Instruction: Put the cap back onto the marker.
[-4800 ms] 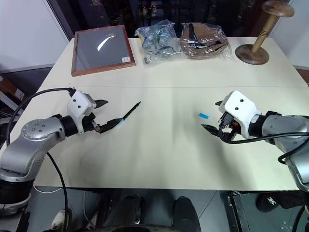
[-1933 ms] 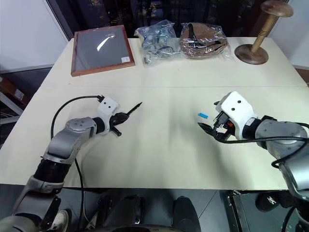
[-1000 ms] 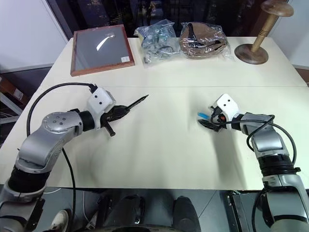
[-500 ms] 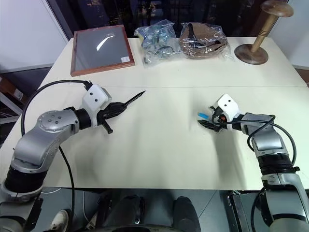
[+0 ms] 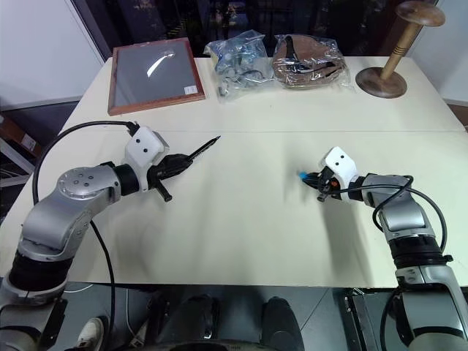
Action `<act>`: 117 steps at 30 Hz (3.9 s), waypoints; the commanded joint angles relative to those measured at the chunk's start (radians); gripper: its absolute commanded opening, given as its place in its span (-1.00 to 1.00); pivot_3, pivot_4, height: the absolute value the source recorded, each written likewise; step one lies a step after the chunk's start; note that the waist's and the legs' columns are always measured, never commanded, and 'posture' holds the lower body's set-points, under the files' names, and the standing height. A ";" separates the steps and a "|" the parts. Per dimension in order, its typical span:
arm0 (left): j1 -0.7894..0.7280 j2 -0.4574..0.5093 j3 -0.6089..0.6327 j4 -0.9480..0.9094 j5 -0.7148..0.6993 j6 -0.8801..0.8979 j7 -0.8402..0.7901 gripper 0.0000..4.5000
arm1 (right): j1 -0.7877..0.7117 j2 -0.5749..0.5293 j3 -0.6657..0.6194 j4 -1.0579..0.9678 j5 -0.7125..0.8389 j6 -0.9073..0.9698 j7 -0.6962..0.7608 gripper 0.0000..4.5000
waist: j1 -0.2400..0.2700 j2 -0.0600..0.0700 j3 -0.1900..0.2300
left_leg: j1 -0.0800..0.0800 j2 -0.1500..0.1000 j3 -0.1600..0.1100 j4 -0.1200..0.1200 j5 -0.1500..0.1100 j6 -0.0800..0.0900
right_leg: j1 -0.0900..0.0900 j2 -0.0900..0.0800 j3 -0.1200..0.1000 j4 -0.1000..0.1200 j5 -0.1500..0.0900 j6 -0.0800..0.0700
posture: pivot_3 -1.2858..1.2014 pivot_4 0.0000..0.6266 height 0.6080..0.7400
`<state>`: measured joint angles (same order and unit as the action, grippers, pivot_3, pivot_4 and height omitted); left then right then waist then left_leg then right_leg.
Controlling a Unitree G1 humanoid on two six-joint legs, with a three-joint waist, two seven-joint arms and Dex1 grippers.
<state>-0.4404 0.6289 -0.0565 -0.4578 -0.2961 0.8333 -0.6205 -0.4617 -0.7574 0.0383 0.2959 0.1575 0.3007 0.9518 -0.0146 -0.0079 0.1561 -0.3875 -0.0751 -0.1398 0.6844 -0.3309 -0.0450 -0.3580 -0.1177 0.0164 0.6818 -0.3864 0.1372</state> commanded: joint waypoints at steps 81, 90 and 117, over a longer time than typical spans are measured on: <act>-0.221 -0.089 -0.251 0.445 0.298 -0.796 -0.435 -1.00 | -0.191 -0.066 0.240 -0.616 -0.099 0.141 0.257 -0.99 | -0.004 0.000 0.000 | -0.003 0.000 -0.001 -0.001 0.000 0.000 | -0.003 0.000 -0.002 0.001 0.000 0.000 | 0.03 -0.52 1.00; -0.215 -0.122 -0.235 0.444 0.303 -0.813 -0.409 -1.00 | -0.209 -0.031 0.264 -0.633 -0.102 0.182 0.256 -0.99 | -0.005 0.000 0.000 | -0.003 0.000 -0.001 -0.001 0.000 0.000 | -0.003 0.000 -0.002 0.001 0.000 0.000 | 0.03 -0.52 1.00; -0.232 -0.146 -0.224 0.446 0.312 -0.862 -0.476 -1.00 | -0.234 0.033 0.317 -0.718 -0.135 0.205 0.278 -0.99 | -0.005 0.000 0.000 | -0.003 -0.001 -0.001 -0.001 0.000 0.000 | -0.004 0.000 -0.002 0.002 0.000 0.000 | 0.03 -0.52 1.00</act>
<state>-0.6226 0.5235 -0.2438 0.0234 0.0121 0.0452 -1.1298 -0.6753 -0.7832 0.3015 -0.3018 -0.0484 0.5585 1.1909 -0.0197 -0.0077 0.1562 -0.3909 -0.0758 -0.1408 0.6837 -0.3309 -0.0450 -0.3623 -0.1179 0.0148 0.6841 -0.3864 0.1372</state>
